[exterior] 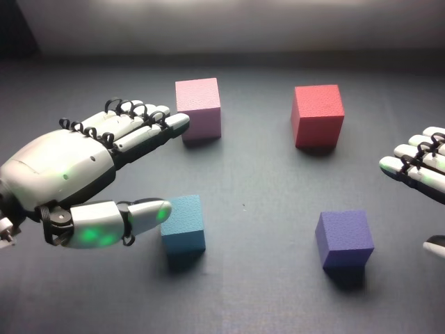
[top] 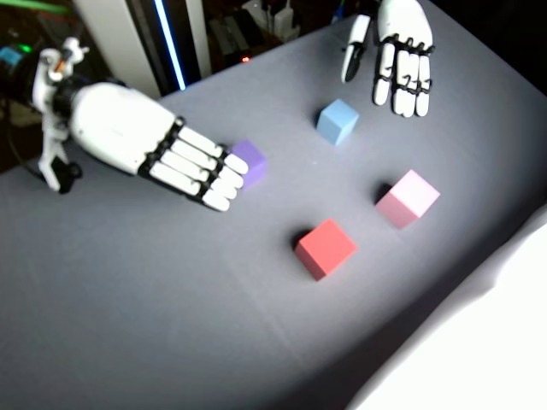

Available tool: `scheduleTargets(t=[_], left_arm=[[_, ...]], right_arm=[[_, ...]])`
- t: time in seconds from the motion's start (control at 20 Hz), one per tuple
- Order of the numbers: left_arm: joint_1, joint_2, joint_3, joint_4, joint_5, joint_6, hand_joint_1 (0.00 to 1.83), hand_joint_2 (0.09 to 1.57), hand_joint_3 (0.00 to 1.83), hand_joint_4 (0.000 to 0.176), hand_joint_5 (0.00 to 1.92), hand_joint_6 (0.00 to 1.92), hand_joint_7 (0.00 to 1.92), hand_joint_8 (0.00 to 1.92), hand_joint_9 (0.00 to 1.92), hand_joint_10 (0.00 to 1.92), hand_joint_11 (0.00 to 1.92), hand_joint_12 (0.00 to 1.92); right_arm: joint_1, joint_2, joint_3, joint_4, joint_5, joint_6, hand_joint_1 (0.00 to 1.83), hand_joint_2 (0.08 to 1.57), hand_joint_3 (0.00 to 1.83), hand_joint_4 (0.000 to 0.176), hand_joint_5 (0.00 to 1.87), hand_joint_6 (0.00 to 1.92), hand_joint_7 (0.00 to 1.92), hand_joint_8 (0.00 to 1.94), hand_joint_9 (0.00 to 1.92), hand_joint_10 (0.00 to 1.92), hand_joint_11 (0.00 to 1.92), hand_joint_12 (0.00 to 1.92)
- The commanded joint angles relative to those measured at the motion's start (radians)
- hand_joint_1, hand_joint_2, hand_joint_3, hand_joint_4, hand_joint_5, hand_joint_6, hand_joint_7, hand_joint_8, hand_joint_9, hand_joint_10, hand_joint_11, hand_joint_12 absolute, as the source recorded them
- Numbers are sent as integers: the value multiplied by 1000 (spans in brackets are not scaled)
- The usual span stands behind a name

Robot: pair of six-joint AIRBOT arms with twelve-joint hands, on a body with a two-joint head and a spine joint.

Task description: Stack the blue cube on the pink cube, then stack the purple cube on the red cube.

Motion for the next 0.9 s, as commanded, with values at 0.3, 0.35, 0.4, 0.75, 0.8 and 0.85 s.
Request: scheduleTargets(t=[0.3, 0.35, 0.4, 0.75, 0.8, 0.85], left_arm=[[-8, -9, 7, -7, -111, -5, 201, 1273, 0, 122, 0, 0, 0, 0, 0, 0, 0, 0], [-6, -10, 7, -7, -110, -5, 224, 1234, 0, 135, 0, 0, 0, 0, 0, 0, 0, 0], [-5, -10, 5, -5, -104, -6, 276, 1130, 0, 130, 0, 0, 0, 0, 0, 0, 0, 0], [-5, -56, 19, 20, -29, -39, 347, 977, 8, 30, 0, 0, 38, 10, 54, 34, 6, 438], [-6, -73, 32, 18, -12, -47, 365, 975, 4, 27, 0, 0, 62, 8, 76, 54, 0, 673], [-6, -96, 49, 10, 5, -56, 385, 966, 0, 23, 0, 0, 87, 8, 86, 78, 0, 881]], right_arm=[[10, -9, 7, -3, 113, -1, 430, 1365, 7, 0, 0, 0, 0, 0, 0, 0, 0, 0], [8, -9, 6, -3, 113, -1, 428, 1364, 6, 0, 0, 0, 0, 0, 0, 0, 0, 0], [7, -9, 6, -2, 113, -1, 425, 1365, 4, 0, 0, 0, 0, 0, 0, 0, 0, 0], [-6, -8, 4, 24, 120, -1, 392, 1372, 5, 0, 0, 0, 0, 0, 0, 0, 0, 0], [-11, -8, 3, 29, 123, -1, 387, 1373, 5, 0, 0, 0, 0, 0, 0, 0, 0, 0], [-15, -8, 3, 33, 125, -1, 387, 1373, 5, 0, 0, 0, 0, 0, 0, 0, 0, 0]])
